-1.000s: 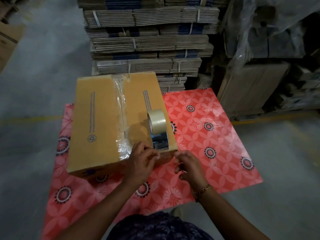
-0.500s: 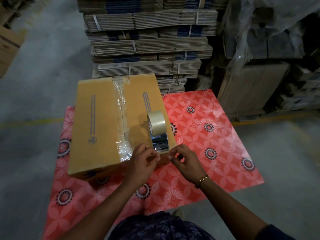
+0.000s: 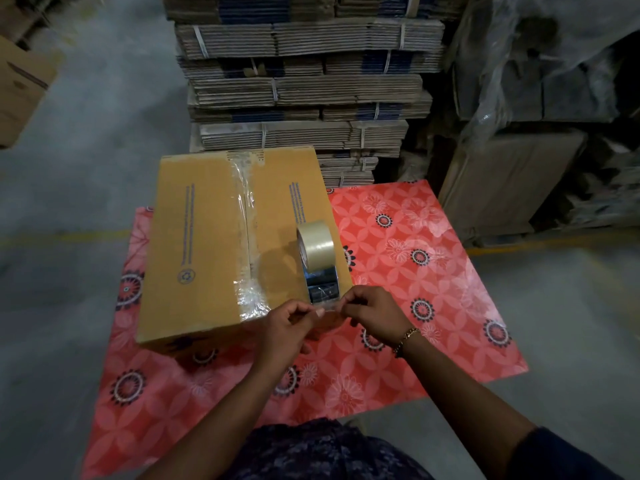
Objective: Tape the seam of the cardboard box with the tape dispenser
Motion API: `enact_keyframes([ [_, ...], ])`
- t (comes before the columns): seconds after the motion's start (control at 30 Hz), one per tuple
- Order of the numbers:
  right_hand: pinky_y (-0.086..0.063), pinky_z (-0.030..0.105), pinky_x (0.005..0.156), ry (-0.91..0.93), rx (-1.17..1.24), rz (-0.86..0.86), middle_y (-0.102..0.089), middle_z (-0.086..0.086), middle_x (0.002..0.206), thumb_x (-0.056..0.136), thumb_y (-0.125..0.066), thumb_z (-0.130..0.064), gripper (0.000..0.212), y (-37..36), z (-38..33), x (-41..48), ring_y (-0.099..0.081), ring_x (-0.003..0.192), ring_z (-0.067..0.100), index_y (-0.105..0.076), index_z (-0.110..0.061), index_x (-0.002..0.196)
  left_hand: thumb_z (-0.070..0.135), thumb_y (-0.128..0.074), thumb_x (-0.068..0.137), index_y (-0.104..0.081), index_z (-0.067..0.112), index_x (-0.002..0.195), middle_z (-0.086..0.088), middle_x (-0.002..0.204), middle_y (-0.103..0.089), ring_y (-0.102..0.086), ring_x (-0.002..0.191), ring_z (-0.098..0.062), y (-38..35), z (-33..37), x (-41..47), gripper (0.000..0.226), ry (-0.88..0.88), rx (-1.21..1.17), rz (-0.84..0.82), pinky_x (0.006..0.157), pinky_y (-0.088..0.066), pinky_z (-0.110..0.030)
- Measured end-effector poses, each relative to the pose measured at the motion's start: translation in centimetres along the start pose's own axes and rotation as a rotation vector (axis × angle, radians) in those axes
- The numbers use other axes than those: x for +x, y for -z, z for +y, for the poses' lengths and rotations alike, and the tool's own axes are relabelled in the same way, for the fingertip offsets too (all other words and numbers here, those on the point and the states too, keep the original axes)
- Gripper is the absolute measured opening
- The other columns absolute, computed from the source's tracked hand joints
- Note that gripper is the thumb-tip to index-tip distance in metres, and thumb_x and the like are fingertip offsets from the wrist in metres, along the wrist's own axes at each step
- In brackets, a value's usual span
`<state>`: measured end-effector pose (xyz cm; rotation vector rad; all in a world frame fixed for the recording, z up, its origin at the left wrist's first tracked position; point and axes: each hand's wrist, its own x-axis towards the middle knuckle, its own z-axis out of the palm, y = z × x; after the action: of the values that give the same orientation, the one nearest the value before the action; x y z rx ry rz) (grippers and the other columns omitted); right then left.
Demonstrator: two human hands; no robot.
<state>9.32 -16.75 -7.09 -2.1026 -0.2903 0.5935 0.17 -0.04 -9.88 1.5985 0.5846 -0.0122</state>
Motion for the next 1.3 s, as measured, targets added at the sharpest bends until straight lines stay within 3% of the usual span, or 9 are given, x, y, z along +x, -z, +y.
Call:
enact_keyframes([
  [0.1, -0.049, 0.023, 0.050, -0.073, 0.055, -0.001, -0.075, 0.022, 0.079, 0.082, -0.065, -0.004, 0.011, 0.0, -0.7, 0.2, -0.063, 0.058, 0.019, -0.074, -0.006, 0.077, 0.017, -0.077, 0.087, -0.073, 0.011, 0.082, -0.008, 0.076, -0.074, -0.070, 0.065, -0.021, -0.6, 0.4, 0.3, 0.009, 0.078, -0.080, 0.049, 0.053, -0.053, -0.030],
  [0.2, -0.039, 0.013, 0.040, -0.133, 0.054, -0.005, -0.075, 0.023, 0.079, 0.081, -0.065, -0.007, 0.011, 0.1, -1.1, 0.4, -0.064, 0.059, 0.021, -0.074, -0.005, 0.076, 0.012, -0.076, 0.087, -0.069, 0.002, 0.084, -0.014, 0.075, -0.072, -0.067, 0.065, -0.023, -1.4, 1.0, 0.2, 0.012, 0.171, -0.192, 0.084, 0.046, -0.050, -0.025],
  [0.33, -0.040, 0.015, 0.041, -0.121, 0.051, 0.003, -0.076, 0.018, 0.080, 0.082, -0.066, -0.012, 0.009, 0.0, -1.1, 0.4, -0.066, 0.060, 0.023, -0.073, -0.010, 0.087, 0.005, -0.071, 0.088, -0.062, 0.004, 0.083, -0.015, 0.073, -0.070, -0.065, 0.057, -0.018, -2.2, 1.8, 0.0, 0.011, 0.233, -0.285, 0.109, 0.042, -0.047, -0.021],
  [0.43, -0.040, 0.023, 0.044, -0.143, 0.218, 0.117, -0.074, 0.017, 0.084, 0.080, -0.067, -0.023, 0.024, -0.6, -0.5, -0.2, -0.064, 0.056, 0.024, -0.060, -0.018, 0.103, 0.005, -0.069, 0.088, -0.057, 0.008, 0.080, -0.017, 0.074, -0.066, -0.061, 0.057, -0.020, -2.5, 1.9, 0.1, 0.015, 0.243, -0.315, 0.127, 0.042, -0.046, -0.021],
  [0.67, -0.033, 0.020, 0.043, -0.274, 0.491, 0.006, -0.072, -0.002, 0.076, 0.091, -0.066, -0.044, 0.039, -2.5, 0.1, -1.8, -0.057, 0.051, 0.013, -0.067, -0.006, 0.098, 0.014, -0.073, 0.087, -0.055, 0.016, 0.077, -0.013, 0.078, -0.070, -0.064, 0.068, -0.021, -2.6, 2.0, 0.3, 0.021, 0.283, -0.327, 0.107, 0.044, -0.046, -0.020],
  [0.93, -0.030, 0.017, 0.039, -0.258, 0.563, 0.095, -0.066, 0.007, 0.066, 0.088, -0.073, -0.024, 0.021, -3.2, -0.3, -0.6, -0.049, 0.044, 0.010, -0.066, -0.014, 0.071, 0.010, -0.074, 0.086, -0.052, 0.016, 0.074, -0.013, 0.072, -0.071, -0.063, 0.053, -0.012, -2.6, 2.0, 0.2, 0.025, 0.289, -0.340, 0.145, 0.040, -0.042, -0.017],
  [1.1, -0.027, 0.016, 0.039, -0.280, 0.607, 0.118, -0.064, 0.007, 0.068, 0.087, -0.073, -0.021, 0.017, -3.1, 0.2, -0.5, -0.045, 0.043, 0.010, -0.068, -0.011, 0.075, 0.007, -0.081, 0.079, -0.042, 0.019, 0.080, -0.010, 0.073, -0.069, -0.067, 0.056, -0.014, -1.3, 2.3, 0.3, 0.041, 0.287, -0.388, 0.192, 0.037, -0.040, -0.020],
  [1.23, -0.025, 0.015, 0.037, -0.283, 0.607, 0.098, -0.062, 0.014, 0.071, 0.087, -0.074, -0.025, 0.020, -1.5, 1.0, -0.3, -0.044, 0.041, 0.010, -0.069, -0.009, 0.075, 0.029, -0.071, 0.091, -0.053, 0.011, 0.087, -0.010, 0.074, -0.076, -0.062, 0.045, -0.015, -0.4, 2.4, 0.0, 0.026, 0.318, -0.287, 0.050, 0.037, -0.037, -0.018],
  [1.3, -0.025, 0.016, 0.038, -0.283, 0.588, 0.059, -0.063, 0.017, 0.074, 0.085, -0.075, -0.029, 0.022, -1.3, 1.0, -0.3, -0.044, 0.042, 0.011, -0.070, -0.013, 0.072, 0.043, -0.064, 0.094, -0.067, 0.013, 0.098, -0.009, 0.081, -0.077, -0.062, 0.045, -0.014, -1.1, 2.5, -0.4, 0.031, 0.325, -0.234, -0.040, 0.039, -0.040, -0.019],
])
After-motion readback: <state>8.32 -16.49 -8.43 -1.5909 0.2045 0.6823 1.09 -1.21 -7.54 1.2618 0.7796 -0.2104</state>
